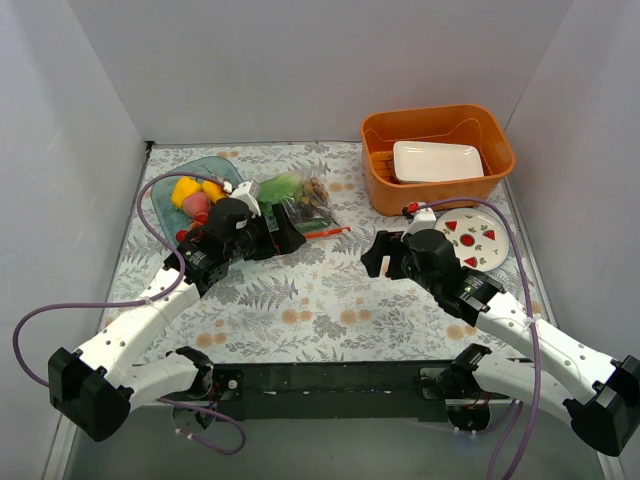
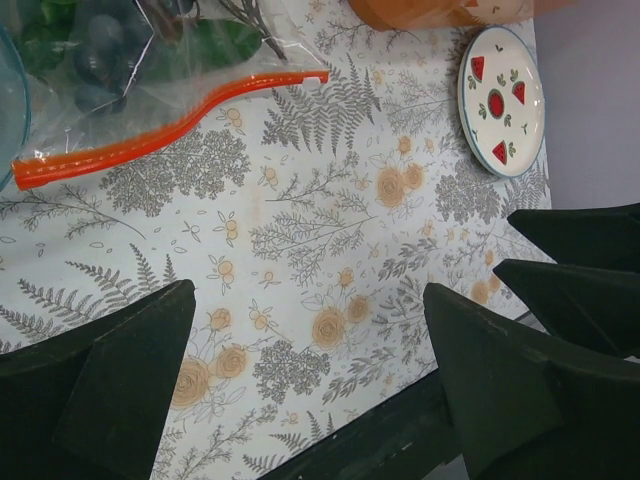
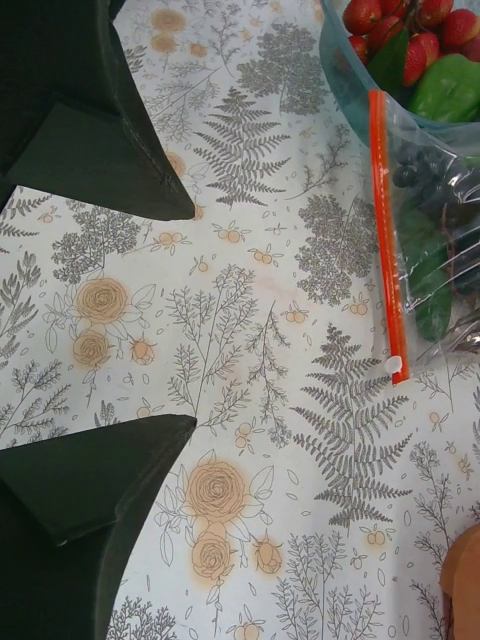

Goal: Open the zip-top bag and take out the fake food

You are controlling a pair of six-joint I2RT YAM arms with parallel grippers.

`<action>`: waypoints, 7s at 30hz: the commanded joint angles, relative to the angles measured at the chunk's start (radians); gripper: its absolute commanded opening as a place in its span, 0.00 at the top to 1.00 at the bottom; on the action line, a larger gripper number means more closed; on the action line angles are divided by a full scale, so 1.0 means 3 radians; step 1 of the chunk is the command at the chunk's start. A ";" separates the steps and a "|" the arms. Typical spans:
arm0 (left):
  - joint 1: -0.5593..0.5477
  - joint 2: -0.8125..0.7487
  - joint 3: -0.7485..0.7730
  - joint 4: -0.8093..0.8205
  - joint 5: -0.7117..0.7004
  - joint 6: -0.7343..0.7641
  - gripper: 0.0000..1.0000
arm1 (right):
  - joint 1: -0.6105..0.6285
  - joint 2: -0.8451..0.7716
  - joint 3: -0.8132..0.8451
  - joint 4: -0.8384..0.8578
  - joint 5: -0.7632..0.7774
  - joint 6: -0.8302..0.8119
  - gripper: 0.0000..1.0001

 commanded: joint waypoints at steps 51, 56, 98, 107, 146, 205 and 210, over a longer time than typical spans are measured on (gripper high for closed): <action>-0.0464 0.1962 0.1320 -0.0147 -0.1453 0.0702 1.00 | -0.0143 0.0235 -0.0401 0.0684 -0.0224 -0.0048 0.18; -0.0520 0.1635 0.1054 -0.0188 -0.0994 0.0646 1.00 | -0.0230 0.0179 -0.0432 0.0593 -0.0254 -0.0073 0.20; -0.1180 0.0053 -0.1262 0.0838 0.0286 -0.1568 0.59 | -0.0092 0.0639 -0.1746 0.2402 -0.1845 0.1108 0.49; -0.1262 0.0585 -0.1431 0.1621 0.0225 -0.1716 0.59 | -0.0071 0.0987 -0.1726 0.2688 -0.1834 0.1174 0.57; -0.1579 -0.0017 -0.2238 0.2358 -0.0711 -0.2319 0.58 | 0.0072 0.1529 -0.1649 0.3868 -0.2453 0.2278 0.99; -0.2427 -0.0703 -0.1630 0.2404 -0.2065 0.2123 0.58 | -0.0092 0.0844 -0.0019 0.0291 -0.1737 0.2243 0.99; -0.2693 -0.0499 -0.1855 0.3139 -0.2587 0.2562 0.57 | -0.0092 0.1022 0.0411 -0.0072 -0.1768 0.2396 0.99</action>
